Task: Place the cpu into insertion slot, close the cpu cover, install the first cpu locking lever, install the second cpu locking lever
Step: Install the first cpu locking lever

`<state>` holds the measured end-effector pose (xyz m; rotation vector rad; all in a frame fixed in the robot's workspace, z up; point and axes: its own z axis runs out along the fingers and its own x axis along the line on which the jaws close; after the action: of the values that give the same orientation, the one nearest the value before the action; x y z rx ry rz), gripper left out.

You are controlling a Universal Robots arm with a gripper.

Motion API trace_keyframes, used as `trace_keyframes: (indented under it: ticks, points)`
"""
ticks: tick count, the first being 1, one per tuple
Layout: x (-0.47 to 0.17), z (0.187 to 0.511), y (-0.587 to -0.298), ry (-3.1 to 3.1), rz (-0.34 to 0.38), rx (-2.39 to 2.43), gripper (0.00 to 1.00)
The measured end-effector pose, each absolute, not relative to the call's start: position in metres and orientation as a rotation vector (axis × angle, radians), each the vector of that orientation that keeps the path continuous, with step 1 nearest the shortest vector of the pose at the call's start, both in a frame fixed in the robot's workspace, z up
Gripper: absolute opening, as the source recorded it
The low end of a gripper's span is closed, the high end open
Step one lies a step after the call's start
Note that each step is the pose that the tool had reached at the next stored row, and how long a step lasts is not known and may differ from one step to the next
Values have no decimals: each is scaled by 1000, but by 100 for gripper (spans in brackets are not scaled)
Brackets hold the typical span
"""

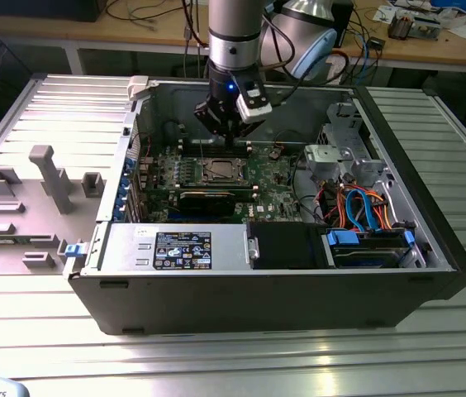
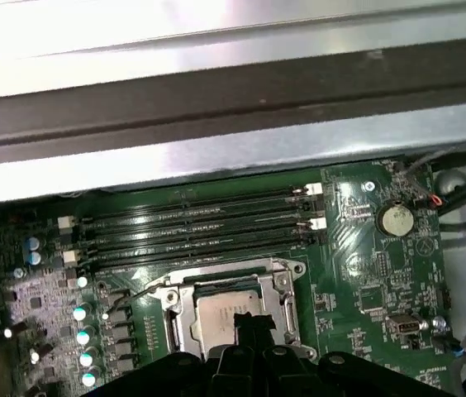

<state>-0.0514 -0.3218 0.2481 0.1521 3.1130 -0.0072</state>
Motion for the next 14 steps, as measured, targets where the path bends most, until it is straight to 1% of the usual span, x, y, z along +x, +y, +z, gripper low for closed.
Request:
trace_keyframes:
  ticks: [2, 14]
  points:
    - [-51, 248, -322, 3120, -7, 33, 11]
    - [-72, 247, -324, 3120, -6, 22, 11]
